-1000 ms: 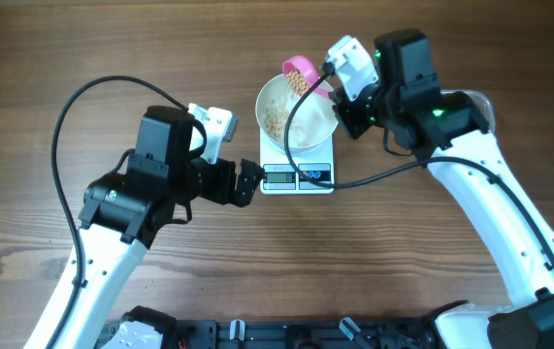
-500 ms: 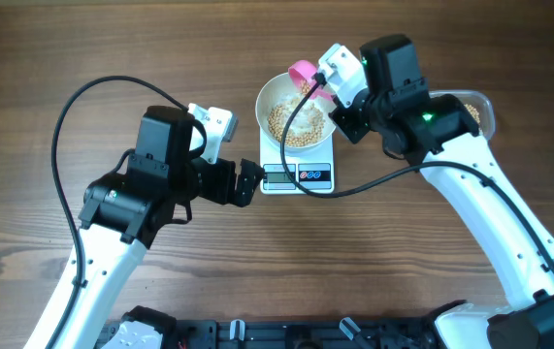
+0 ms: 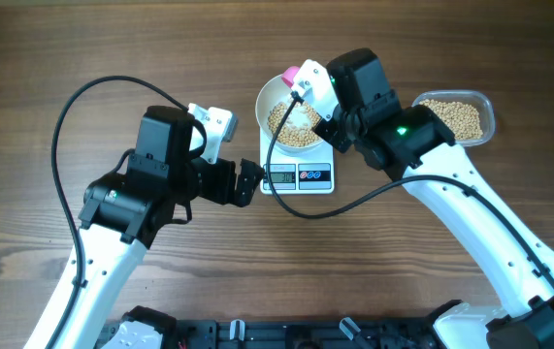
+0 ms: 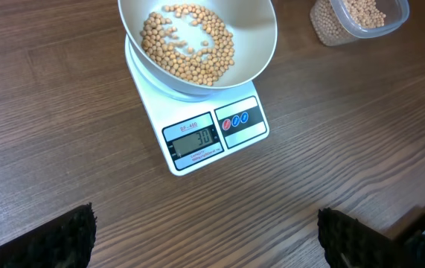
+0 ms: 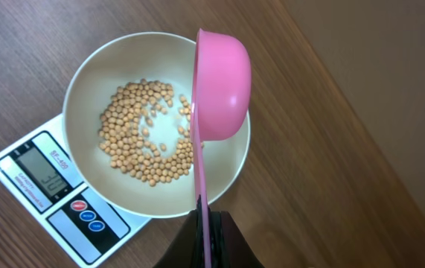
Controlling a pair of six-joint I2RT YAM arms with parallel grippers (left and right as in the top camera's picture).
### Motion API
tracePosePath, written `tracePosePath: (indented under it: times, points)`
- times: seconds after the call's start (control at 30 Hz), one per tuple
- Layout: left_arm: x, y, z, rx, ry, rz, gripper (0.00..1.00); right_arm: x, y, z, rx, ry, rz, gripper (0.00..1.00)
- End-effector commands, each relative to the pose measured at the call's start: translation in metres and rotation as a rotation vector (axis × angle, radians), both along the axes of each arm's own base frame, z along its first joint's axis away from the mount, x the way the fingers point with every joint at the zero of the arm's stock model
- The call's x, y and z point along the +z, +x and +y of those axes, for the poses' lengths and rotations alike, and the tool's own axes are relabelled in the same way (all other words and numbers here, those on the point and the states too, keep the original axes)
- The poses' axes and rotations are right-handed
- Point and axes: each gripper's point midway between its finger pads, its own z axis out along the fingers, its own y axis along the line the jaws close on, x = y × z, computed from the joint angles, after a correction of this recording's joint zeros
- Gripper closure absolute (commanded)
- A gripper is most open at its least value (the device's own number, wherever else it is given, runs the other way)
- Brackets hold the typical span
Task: Scoop item into bowl and weigh 150g on scale
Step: 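Tilt the scoop to pour soybeans into the white bowl, then move the empty scoop back right above the soybean tub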
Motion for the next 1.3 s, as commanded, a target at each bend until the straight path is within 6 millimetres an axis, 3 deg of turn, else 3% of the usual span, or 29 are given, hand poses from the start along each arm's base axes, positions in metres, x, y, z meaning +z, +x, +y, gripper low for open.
tracePosePath:
  times: [0.0, 0.17, 0.3, 0.43, 0.47, 0.57, 0.63, 0.7, 0.87, 1.27]
  points:
    - [0.002, 0.000, 0.001, 0.005, -0.011, -0.001, 0.00, 0.018, 0.002, 0.002, -0.075, 0.101, -0.012, 0.96]
    - [0.002, 0.000, 0.001, 0.005, -0.011, -0.001, 0.00, 0.025, -0.001, 0.008, -0.134, 0.328, 0.094, 0.96]
    - [0.002, 0.000, 0.001, 0.005, -0.011, -0.001, 0.00, 0.054, 0.000, -0.004, -0.111, 0.556, 0.164, 0.96]
    - [0.002, 0.000, 0.001, 0.005, -0.011, -0.001, 0.00, 0.077, 0.009, -0.043, -0.151, 0.726, 0.188, 0.96]
    - [0.002, 0.000, 0.001, 0.005, -0.011, -0.001, 0.00, 0.081, 0.013, -0.061, -0.178, 0.772, 0.196, 0.96]
    - [0.002, 0.000, 0.001, 0.005, -0.011, -0.001, 0.00, 0.083, 0.017, -0.101, -0.245, 0.845, 0.208, 0.96]
    - [0.002, 0.000, 0.001, 0.005, -0.011, -0.001, 0.00, 0.085, 0.021, -0.142, -0.329, 0.885, 0.185, 0.96]
    - [0.002, 0.000, 0.001, 0.005, -0.011, -0.001, 0.00, 0.084, 0.024, -0.170, -0.394, 0.893, 0.158, 0.96]
    - [0.002, 0.000, 0.001, 0.005, -0.011, -0.001, 0.00, 0.082, 0.022, -0.219, -0.487, 0.877, 0.100, 0.96]
    - [0.002, 0.000, 0.001, 0.005, -0.011, -0.001, 0.00, 0.069, 0.021, -0.261, -0.603, 0.739, 0.033, 0.96]
